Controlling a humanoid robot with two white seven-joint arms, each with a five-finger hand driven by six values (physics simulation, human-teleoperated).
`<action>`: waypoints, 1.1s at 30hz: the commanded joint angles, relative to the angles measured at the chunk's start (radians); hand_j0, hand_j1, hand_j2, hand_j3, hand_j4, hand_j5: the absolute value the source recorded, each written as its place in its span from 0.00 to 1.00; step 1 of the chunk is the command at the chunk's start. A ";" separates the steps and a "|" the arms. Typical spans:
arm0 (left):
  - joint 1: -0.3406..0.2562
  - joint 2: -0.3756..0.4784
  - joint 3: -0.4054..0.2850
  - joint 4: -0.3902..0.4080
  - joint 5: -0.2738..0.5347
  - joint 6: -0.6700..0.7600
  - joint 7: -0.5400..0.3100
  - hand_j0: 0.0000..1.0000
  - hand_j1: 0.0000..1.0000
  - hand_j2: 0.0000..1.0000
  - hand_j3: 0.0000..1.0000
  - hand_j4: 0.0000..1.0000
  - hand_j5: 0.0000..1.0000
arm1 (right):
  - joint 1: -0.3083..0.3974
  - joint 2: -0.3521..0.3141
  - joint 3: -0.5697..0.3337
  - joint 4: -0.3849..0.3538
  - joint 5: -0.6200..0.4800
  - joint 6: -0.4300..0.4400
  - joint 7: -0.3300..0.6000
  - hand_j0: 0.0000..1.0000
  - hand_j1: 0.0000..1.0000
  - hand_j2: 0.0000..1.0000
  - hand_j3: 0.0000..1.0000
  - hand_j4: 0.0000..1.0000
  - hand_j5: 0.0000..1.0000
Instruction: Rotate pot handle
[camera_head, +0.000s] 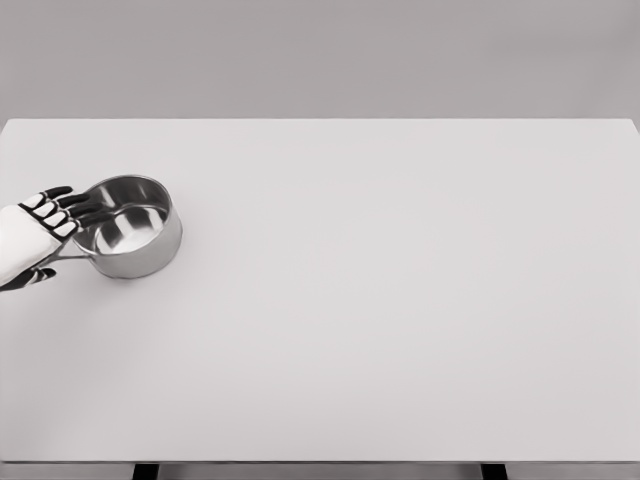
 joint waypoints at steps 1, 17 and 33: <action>-0.002 0.001 0.001 0.015 0.006 -0.001 0.001 1.00 1.00 1.00 1.00 1.00 1.00 | 0.000 0.000 0.000 0.000 0.000 0.000 0.000 1.00 1.00 1.00 1.00 1.00 1.00; -0.038 -0.003 0.001 0.062 -0.001 -0.001 0.001 1.00 1.00 1.00 1.00 1.00 1.00 | 0.000 0.000 0.000 0.000 0.000 0.000 0.000 1.00 1.00 1.00 1.00 1.00 1.00; -0.074 -0.016 0.001 0.125 -0.009 -0.001 0.001 1.00 1.00 1.00 1.00 1.00 1.00 | 0.000 0.000 0.000 0.000 0.000 0.000 0.000 1.00 1.00 1.00 1.00 1.00 1.00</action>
